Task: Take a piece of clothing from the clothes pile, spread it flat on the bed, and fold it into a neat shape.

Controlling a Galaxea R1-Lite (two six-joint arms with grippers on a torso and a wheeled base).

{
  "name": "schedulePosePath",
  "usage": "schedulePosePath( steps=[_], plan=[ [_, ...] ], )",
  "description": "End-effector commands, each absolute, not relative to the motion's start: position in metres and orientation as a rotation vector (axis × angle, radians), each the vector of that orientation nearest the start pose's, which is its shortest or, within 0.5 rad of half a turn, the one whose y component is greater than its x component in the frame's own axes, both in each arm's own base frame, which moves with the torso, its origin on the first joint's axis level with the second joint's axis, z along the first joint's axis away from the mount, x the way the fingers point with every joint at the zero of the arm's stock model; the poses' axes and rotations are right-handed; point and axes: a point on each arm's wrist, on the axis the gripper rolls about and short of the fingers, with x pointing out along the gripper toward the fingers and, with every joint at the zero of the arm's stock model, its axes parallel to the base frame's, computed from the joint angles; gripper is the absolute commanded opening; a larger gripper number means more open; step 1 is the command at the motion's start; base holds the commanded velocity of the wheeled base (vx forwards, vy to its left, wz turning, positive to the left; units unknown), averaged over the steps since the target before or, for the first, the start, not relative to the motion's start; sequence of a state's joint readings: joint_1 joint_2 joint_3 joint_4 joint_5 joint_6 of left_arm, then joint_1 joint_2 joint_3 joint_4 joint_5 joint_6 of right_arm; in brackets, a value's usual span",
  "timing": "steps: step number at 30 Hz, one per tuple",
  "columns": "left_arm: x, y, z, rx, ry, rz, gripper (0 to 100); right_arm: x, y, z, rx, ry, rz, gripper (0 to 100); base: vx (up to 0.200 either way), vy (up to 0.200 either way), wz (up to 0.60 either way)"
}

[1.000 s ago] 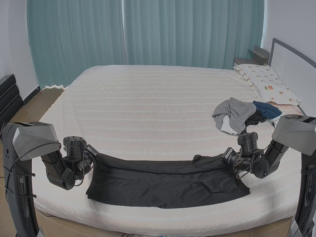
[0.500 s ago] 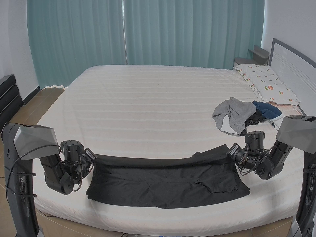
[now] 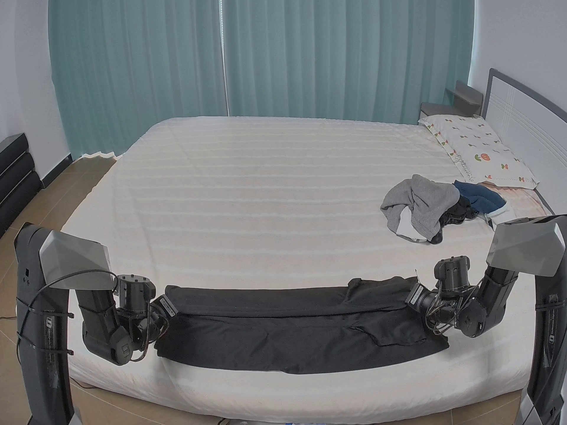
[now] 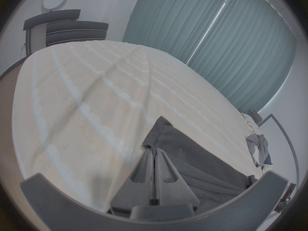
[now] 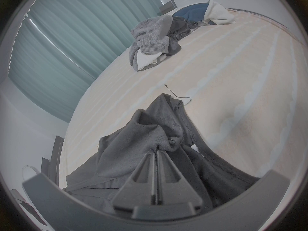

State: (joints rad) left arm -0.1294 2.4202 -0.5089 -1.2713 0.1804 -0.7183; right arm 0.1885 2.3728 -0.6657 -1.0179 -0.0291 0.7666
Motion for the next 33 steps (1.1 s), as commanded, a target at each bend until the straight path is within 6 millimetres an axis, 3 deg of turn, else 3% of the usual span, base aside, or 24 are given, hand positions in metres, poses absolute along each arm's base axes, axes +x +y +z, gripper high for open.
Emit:
schedulePosePath(
  steps=[1,3,4,6,12,16,20,26,29,33],
  plan=[
    [0.314,-0.038,-0.057,-0.589,0.604,0.278,0,0.338,0.064,-0.046,0.656,0.725,-0.124,100,0.000,0.000,0.00],
    [0.312,-0.037,-0.056,-0.588,0.608,0.279,0,0.338,0.064,-0.046,0.651,0.723,-0.124,100,0.000,0.000,0.00],
    [0.311,-0.038,-0.056,-0.585,0.610,0.278,100,0.338,0.064,-0.043,0.653,0.716,-0.121,100,0.000,0.000,0.00],
    [0.311,-0.038,-0.056,-0.585,0.610,0.278,100,0.338,0.064,-0.042,0.655,0.714,-0.120,100,0.000,0.000,0.00],
    [0.307,-0.041,-0.050,-0.588,0.608,0.265,100,0.337,0.049,-0.010,0.706,0.637,-0.105,100,0.000,0.000,0.00],
    [0.307,-0.040,-0.026,-0.622,0.546,0.218,100,0.332,0.045,0.005,0.751,0.617,-0.084,100,0.000,0.000,0.00],
    [0.305,-0.038,-0.017,-0.651,0.551,0.164,100,0.329,0.045,0.019,0.755,0.587,-0.067,100,0.000,0.000,0.00],
    [0.307,-0.039,-0.015,-0.655,0.539,0.157,100,0.332,0.051,0.023,0.754,0.579,-0.041,100,0.000,0.000,0.00],
    [0.307,-0.040,-0.014,-0.655,0.540,0.154,100,0.331,0.055,0.023,0.754,0.592,-0.019,100,-0.200,0.000,0.00],
    [0.309,-0.042,-0.013,-0.656,0.535,0.144,100,0.317,0.057,0.018,0.776,0.636,-0.032,100,-0.150,0.000,0.00]
  ],
)
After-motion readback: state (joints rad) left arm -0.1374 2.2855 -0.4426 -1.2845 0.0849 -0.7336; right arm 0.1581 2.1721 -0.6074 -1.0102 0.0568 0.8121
